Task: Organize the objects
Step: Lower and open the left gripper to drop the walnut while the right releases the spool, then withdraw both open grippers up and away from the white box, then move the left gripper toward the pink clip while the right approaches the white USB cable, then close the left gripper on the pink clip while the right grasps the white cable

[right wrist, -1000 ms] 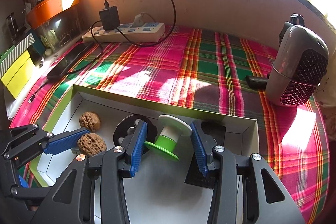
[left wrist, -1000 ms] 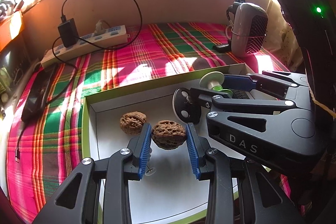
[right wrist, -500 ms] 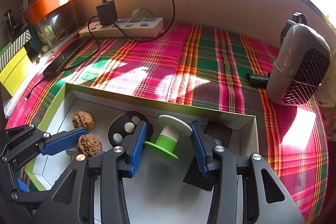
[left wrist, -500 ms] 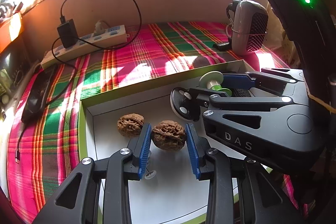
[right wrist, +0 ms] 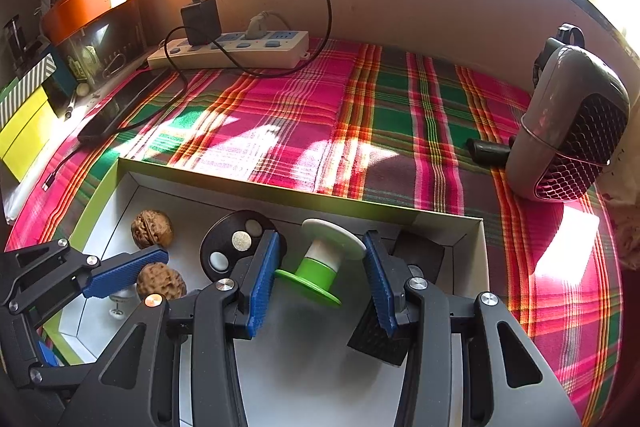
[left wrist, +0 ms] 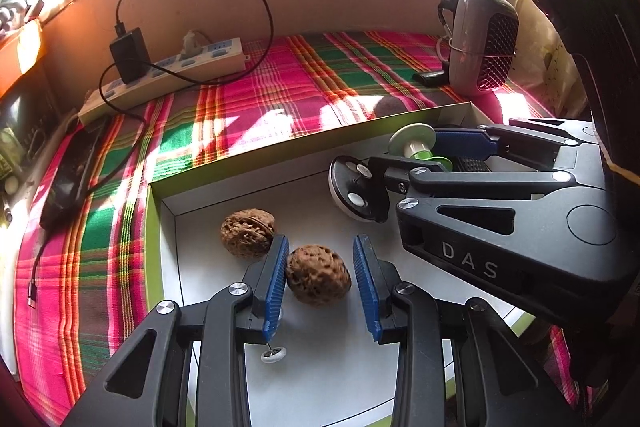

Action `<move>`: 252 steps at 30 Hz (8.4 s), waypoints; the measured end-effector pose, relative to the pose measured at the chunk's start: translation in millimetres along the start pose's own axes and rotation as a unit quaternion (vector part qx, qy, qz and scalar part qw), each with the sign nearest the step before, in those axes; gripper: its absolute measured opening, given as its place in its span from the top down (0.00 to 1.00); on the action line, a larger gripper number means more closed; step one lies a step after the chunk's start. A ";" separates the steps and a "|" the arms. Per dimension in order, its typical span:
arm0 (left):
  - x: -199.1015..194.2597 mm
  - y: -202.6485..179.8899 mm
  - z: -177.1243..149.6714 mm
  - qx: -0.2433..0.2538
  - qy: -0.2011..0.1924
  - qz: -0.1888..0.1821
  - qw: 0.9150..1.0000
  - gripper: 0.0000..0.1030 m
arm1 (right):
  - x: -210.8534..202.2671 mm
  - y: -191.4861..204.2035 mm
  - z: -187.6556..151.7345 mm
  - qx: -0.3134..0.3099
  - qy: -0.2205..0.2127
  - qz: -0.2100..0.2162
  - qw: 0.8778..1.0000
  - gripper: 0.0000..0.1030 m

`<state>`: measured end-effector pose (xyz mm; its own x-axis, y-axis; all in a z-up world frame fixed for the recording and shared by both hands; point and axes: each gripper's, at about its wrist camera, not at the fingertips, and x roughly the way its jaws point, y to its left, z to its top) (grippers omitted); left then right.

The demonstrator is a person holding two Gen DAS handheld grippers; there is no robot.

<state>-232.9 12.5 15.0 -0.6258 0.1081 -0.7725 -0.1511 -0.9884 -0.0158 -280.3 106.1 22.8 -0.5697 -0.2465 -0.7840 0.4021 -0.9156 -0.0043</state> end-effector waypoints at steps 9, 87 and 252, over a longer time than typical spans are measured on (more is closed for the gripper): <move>-0.2 -0.3 -0.2 0.001 -0.001 0.002 1.000 0.70 | 0.5 -1.3 0.6 0.001 0.001 -0.001 1.000 0.57; -104.3 23.5 -94.8 -0.071 -0.025 -0.023 0.997 0.69 | -113.9 14.7 -94.2 0.049 -0.079 0.016 0.996 0.52; -81.4 60.5 -109.4 -0.120 0.031 0.020 0.992 0.68 | -76.4 115.7 -112.5 -0.179 0.022 0.101 0.978 0.75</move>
<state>-107.3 -67.8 7.5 -0.5784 0.0690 -0.8128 0.0636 -0.9896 -0.1293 -109.6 54.8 12.4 -0.4246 -0.3908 -0.8167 0.7335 -0.6772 -0.0574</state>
